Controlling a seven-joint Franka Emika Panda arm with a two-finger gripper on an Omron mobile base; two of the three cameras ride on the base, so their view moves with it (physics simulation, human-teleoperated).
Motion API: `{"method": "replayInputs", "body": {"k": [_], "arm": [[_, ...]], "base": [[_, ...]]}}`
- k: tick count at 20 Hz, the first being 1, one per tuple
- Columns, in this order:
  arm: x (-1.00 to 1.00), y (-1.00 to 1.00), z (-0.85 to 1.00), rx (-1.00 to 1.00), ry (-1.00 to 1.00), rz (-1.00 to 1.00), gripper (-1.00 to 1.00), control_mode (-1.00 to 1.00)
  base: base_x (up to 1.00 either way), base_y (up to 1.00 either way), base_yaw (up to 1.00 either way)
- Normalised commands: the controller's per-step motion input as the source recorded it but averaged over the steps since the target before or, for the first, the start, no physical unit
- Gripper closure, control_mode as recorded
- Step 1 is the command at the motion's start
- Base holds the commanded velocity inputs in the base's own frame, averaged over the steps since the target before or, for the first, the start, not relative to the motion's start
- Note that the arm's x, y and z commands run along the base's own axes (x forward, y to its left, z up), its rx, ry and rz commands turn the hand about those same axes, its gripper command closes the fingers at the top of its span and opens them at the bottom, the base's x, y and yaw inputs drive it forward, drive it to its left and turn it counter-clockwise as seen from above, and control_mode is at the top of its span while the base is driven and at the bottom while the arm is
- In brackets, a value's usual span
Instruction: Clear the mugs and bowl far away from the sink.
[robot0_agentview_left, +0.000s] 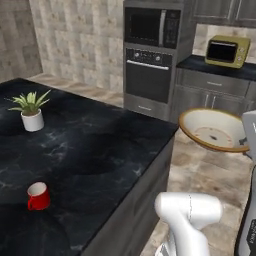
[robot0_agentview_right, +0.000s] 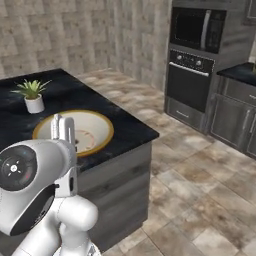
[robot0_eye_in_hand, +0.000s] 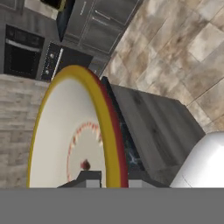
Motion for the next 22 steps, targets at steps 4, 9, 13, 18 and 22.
{"method": "replayInputs", "body": {"k": [4,9,13,18,22], "arm": [[0.00,0.00,0.00,0.00,0.00,0.00,1.00,1.00],[0.00,0.00,0.00,0.00,0.00,0.00,1.00,1.00],[0.00,0.00,0.00,0.00,0.00,0.00,1.00,1.00],[0.00,0.00,0.00,0.00,0.00,0.00,1.00,1.00],[0.00,0.00,0.00,0.00,0.00,0.00,1.00,1.00]], "base": [[0.63,-0.05,0.43],[0.80,-0.03,0.20],[0.90,0.00,0.07],[0.96,-0.21,0.00],[0.94,-0.16,0.00]]}}
